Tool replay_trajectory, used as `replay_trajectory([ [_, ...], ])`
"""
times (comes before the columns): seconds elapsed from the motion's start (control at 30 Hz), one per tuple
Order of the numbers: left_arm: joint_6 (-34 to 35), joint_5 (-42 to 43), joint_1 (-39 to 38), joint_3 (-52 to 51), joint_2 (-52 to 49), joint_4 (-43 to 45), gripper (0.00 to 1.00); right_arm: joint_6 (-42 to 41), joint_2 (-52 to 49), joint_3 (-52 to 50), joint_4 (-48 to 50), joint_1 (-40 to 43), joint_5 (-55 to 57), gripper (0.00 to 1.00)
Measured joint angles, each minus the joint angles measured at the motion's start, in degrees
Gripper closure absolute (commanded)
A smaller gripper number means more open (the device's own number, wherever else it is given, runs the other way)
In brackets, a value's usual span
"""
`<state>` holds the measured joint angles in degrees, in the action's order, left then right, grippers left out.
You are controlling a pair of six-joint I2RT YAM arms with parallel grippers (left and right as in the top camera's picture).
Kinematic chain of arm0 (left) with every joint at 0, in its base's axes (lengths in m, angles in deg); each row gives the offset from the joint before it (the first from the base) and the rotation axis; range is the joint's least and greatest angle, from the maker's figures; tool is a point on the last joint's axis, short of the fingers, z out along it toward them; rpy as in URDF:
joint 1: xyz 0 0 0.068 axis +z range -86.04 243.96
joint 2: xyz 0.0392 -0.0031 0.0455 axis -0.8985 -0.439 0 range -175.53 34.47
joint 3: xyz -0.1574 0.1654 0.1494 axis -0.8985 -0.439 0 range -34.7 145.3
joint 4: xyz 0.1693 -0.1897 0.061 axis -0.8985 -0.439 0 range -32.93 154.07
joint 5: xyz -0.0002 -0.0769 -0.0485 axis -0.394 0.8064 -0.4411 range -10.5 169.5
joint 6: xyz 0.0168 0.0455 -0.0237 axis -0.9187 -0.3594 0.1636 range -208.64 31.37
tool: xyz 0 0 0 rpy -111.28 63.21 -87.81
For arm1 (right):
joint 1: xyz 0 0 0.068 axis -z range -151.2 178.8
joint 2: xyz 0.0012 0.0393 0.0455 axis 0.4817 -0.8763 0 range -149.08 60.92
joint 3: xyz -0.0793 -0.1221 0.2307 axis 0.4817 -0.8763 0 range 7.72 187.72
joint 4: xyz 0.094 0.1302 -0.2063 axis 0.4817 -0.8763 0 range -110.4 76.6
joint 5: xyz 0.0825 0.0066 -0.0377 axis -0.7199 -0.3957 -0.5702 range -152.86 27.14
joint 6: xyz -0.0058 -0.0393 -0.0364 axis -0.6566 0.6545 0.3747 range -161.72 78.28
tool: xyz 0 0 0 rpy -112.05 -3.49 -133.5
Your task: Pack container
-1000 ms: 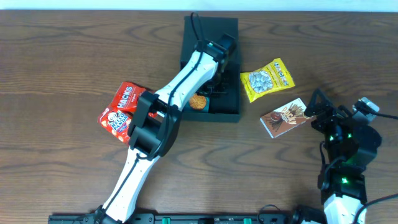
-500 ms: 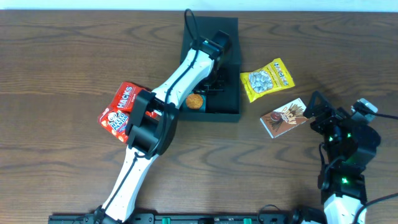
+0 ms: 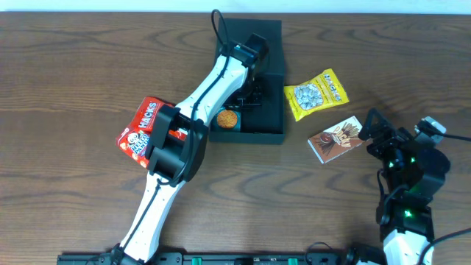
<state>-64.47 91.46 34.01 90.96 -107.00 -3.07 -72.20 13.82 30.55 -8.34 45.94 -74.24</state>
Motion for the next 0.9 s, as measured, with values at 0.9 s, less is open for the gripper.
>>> replay_trajectory([
  [0.9,-3.98,-1.73,13.9,22.12,7.65,-7.8,0.8,-14.99,-8.98,1.16,-5.53,-0.09,-12.28,0.01],
])
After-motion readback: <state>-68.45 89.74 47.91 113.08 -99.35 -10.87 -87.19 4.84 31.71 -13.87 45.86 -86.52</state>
